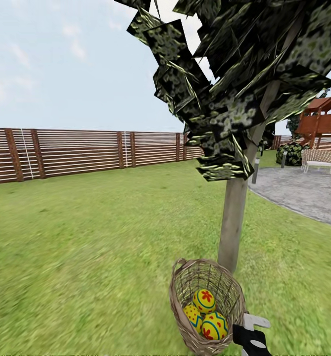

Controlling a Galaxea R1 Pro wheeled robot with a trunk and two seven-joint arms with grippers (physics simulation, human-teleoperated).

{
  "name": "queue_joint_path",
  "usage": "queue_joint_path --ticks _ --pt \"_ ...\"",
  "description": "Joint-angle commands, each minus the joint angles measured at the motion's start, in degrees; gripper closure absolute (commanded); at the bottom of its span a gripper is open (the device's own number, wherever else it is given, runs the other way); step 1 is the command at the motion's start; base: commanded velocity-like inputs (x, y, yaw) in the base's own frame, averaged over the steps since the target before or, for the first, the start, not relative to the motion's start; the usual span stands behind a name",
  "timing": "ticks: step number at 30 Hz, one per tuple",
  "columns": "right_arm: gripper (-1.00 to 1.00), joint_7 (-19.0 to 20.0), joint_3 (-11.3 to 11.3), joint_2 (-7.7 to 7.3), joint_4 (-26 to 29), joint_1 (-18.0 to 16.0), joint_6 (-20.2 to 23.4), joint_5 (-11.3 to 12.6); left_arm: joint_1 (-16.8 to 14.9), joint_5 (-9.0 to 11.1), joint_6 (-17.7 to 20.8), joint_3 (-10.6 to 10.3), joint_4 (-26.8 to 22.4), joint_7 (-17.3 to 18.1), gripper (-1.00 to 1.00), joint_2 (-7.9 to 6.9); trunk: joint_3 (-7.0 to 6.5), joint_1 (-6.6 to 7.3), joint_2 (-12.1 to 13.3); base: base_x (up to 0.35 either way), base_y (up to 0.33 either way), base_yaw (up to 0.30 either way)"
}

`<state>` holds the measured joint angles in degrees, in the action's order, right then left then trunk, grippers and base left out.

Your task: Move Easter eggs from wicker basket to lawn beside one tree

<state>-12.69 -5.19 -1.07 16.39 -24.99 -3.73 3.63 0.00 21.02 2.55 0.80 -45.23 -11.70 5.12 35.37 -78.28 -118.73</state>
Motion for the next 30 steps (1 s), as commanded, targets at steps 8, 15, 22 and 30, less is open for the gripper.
queue_joint_path --ticks 8,15,22,30 --pt "1.00 0.1 -0.2 -0.07 0.0 -0.1 -0.3 0.1 0.0 0.3 0.3 0.1 -0.1 -0.1 -1.00 -0.02 0.24 -0.22 -0.4 0.000 0.000 0.000" --pt "1.00 0.1 -0.2 -0.05 0.1 -0.1 -0.3 0.1 0.0 0.3 0.4 0.1 -0.1 -0.1 -1.00 -0.02 0.96 -1.10 -2.1 0.000 0.000 0.000" --pt "1.00 0.1 -0.2 -0.07 0.1 -0.1 -0.3 0.1 0.0 0.4 0.4 0.2 -0.1 0.6 -1.00 -0.23 0.96 -1.10 -2.1 0.009 0.000 0.000" --pt "1.00 0.1 -0.2 -0.07 0.2 -0.1 -0.3 0.1 0.0 0.4 0.3 0.3 0.0 0.8 -1.00 -0.37 0.96 -1.10 -2.1 0.262 0.000 0.000"
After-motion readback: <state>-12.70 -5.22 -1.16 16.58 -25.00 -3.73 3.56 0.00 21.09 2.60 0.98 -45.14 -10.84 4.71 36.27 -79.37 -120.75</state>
